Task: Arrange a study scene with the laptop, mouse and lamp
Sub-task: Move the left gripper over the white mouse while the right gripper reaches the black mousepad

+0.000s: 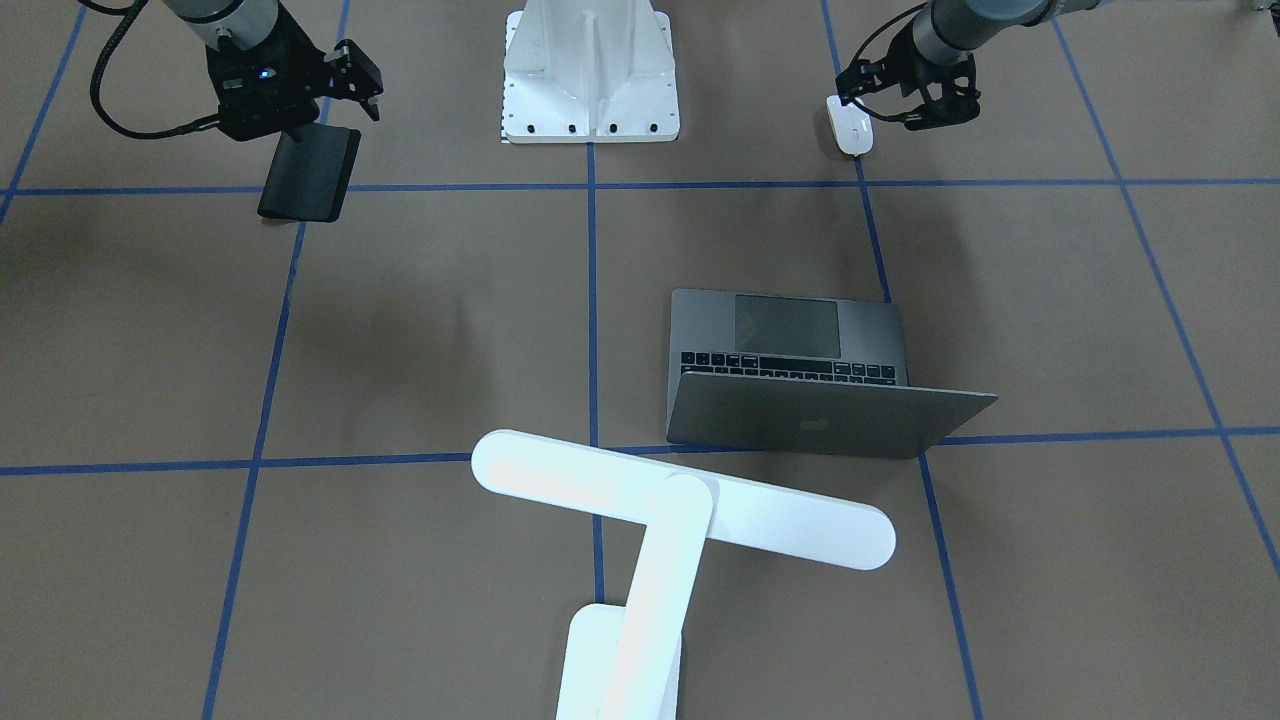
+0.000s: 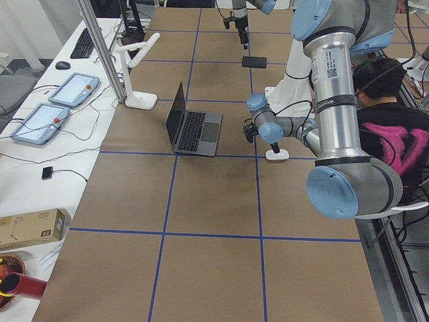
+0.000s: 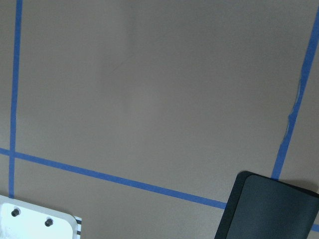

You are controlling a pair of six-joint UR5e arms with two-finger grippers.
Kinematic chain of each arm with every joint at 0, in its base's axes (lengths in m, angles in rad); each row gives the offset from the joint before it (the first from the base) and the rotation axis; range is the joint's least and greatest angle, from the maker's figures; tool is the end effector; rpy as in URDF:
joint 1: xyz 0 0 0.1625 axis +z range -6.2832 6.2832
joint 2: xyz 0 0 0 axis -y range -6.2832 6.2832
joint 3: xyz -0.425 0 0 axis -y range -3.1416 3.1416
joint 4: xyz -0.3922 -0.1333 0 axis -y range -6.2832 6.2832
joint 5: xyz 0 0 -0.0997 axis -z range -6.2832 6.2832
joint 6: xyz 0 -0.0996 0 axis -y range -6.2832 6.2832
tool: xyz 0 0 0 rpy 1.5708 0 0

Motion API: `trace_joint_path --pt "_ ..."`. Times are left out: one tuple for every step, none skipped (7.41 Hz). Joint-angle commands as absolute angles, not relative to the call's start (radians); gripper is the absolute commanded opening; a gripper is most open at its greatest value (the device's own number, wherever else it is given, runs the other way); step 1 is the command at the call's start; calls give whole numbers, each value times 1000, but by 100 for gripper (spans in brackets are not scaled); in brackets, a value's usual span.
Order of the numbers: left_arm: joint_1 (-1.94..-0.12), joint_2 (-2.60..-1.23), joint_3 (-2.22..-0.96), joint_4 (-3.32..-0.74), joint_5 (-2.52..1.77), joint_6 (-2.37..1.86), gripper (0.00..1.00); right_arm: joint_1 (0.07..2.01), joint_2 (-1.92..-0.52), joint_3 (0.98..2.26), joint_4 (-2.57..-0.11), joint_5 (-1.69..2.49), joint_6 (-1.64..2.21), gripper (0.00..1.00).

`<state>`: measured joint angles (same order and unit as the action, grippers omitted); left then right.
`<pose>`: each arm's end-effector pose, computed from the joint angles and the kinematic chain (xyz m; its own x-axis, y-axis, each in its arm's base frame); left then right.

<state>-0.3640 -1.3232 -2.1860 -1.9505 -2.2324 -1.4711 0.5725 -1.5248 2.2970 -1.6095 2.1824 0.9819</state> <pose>0.3373 -0.2057 0.4235 0.6712 -0.1717 -0.7211 -0.1770 0.9076 -0.3808 -0.3195 -0.2965 0.3072 0.5861 -0.1633 0.7936 0.2467 0.9689 0.0172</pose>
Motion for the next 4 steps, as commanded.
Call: trace_joint_path --pt "-373 -1354 -2204 -1953 -2232 -1468 99 571 -1572 2274 -1611 2131 982 99" --pt "-399 -1358 -2210 -1953 -2230 -1433 99 571 -1588 2273 -1609 2131 988 99" --pt "-425 -1359 -2203 -1951 -2229 -1336 99 571 -1617 2276 -1605 2141 995 99" --pt "-446 -1358 -2204 -1951 -2227 -1295 99 569 -1629 2267 -1573 2149 1014 99"
